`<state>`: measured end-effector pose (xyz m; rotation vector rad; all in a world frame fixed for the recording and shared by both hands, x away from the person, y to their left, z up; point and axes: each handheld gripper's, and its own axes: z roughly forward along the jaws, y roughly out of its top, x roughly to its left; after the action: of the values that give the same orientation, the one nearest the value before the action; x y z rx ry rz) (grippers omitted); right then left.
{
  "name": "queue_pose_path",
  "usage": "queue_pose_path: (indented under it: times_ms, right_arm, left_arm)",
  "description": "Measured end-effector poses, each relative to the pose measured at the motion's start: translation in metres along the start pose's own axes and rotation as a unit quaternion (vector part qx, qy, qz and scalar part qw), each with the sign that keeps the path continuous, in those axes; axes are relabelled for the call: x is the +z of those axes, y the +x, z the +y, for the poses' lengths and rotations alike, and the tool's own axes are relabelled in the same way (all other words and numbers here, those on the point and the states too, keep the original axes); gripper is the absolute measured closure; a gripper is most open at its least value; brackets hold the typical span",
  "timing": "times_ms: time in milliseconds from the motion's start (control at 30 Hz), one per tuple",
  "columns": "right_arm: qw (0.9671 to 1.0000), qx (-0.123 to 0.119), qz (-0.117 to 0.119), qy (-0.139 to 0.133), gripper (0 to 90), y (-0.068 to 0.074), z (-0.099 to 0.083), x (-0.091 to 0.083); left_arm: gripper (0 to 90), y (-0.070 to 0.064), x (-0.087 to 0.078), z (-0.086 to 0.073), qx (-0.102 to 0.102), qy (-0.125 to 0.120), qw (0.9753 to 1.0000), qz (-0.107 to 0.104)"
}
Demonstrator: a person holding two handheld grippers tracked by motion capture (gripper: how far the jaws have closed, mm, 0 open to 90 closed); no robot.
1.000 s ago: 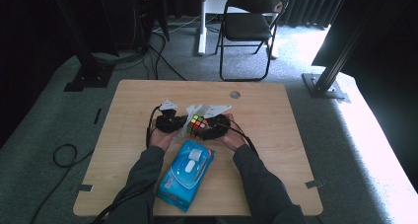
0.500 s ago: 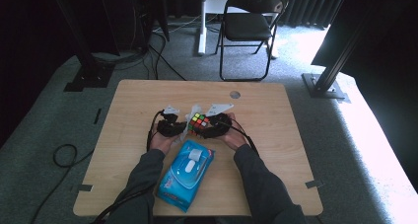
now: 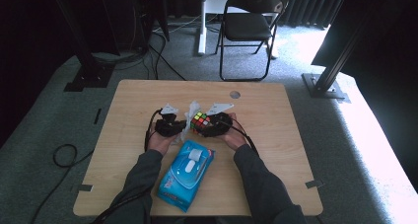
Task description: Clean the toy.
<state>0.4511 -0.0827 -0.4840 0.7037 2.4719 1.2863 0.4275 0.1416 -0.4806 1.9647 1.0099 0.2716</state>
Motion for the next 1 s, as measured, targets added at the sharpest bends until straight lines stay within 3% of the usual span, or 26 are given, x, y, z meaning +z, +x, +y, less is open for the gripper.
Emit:
queue_pose_path:
  times_ms: [167,367,533,1000]
  right_arm:
    - [0.9998,0.012,-0.017,-0.004,34.1,-0.003,0.001,-0.001]
    - [0.9995,0.017,-0.026,-0.007,34.1,-0.003,0.002,-0.001]
    - [0.9993,0.023,-0.028,-0.01,34.1,-0.002,0.005,-0.001]
    - [0.9988,0.029,-0.038,-0.012,34.1,0.0,0.008,0.003]
  left_arm:
    - [86.5,-0.007,-0.003,-0.001,0.014,0.002,0.9999,-0.008]
    - [86.6,-0.015,0.005,-0.004,0.025,0.013,0.9994,-0.018]
    - [86.6,-0.022,0.014,-0.008,0.042,0.033,0.9984,-0.019]
    - [86.7,-0.033,0.019,-0.005,0.064,0.044,0.9965,-0.029]
